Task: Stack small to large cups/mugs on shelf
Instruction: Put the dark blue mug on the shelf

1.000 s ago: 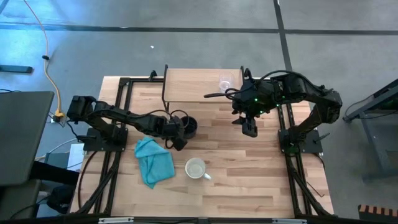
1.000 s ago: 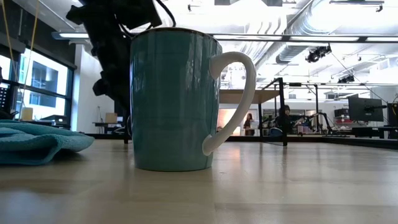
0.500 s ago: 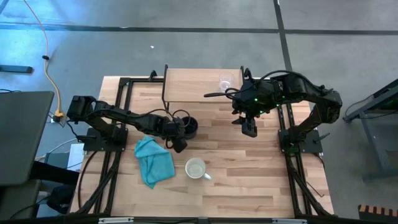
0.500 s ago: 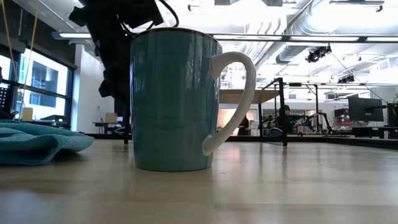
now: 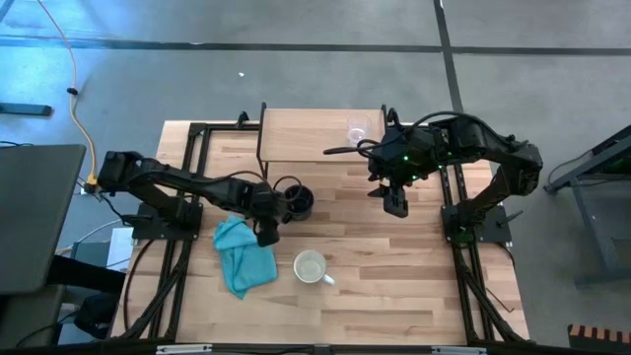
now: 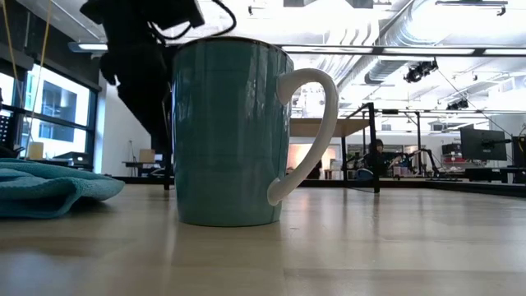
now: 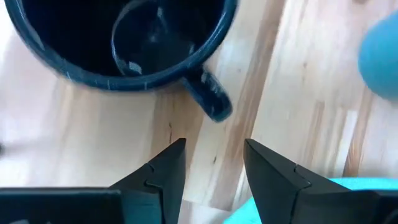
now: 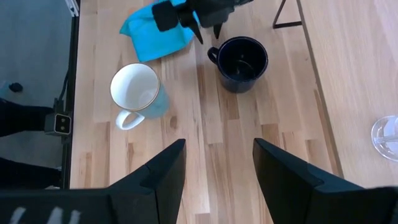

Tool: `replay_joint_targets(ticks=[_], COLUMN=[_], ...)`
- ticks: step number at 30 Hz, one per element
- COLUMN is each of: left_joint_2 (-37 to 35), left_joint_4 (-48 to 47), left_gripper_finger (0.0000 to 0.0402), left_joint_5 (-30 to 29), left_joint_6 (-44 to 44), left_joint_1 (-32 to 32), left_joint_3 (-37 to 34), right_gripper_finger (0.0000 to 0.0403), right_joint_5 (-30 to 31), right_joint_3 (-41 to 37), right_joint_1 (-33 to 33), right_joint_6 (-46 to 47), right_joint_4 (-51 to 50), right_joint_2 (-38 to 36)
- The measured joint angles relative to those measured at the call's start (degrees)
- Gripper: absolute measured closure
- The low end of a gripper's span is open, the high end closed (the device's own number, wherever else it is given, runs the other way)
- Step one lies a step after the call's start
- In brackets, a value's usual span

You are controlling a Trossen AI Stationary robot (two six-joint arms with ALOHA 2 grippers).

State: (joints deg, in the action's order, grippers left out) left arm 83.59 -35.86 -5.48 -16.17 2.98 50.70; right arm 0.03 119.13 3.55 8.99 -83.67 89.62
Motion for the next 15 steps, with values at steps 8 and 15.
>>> replay_joint_targets(ticks=[8, 15], left_joint_2=[-5.31, -5.79], left_joint_4=[0.51, 1.14], left_gripper_finger=[0.0261, 0.0266], left_joint_5=[-0.39, -3.54], left_joint_6=[20.36, 33.81], left_joint_1=[-0.01, 0.00], left_joint_3=[0.02, 0.02], right_gripper_finger=[0.0224, 0.0224], right_joint_5=[0.00, 0.00], right_joint_3=[0.00, -0.01], right_joint_1=[0.00, 0.00], right_joint_6=[0.00, 0.13], right_joint_4=[-0.08, 0.25], right_joint_2=[0.00, 0.00])
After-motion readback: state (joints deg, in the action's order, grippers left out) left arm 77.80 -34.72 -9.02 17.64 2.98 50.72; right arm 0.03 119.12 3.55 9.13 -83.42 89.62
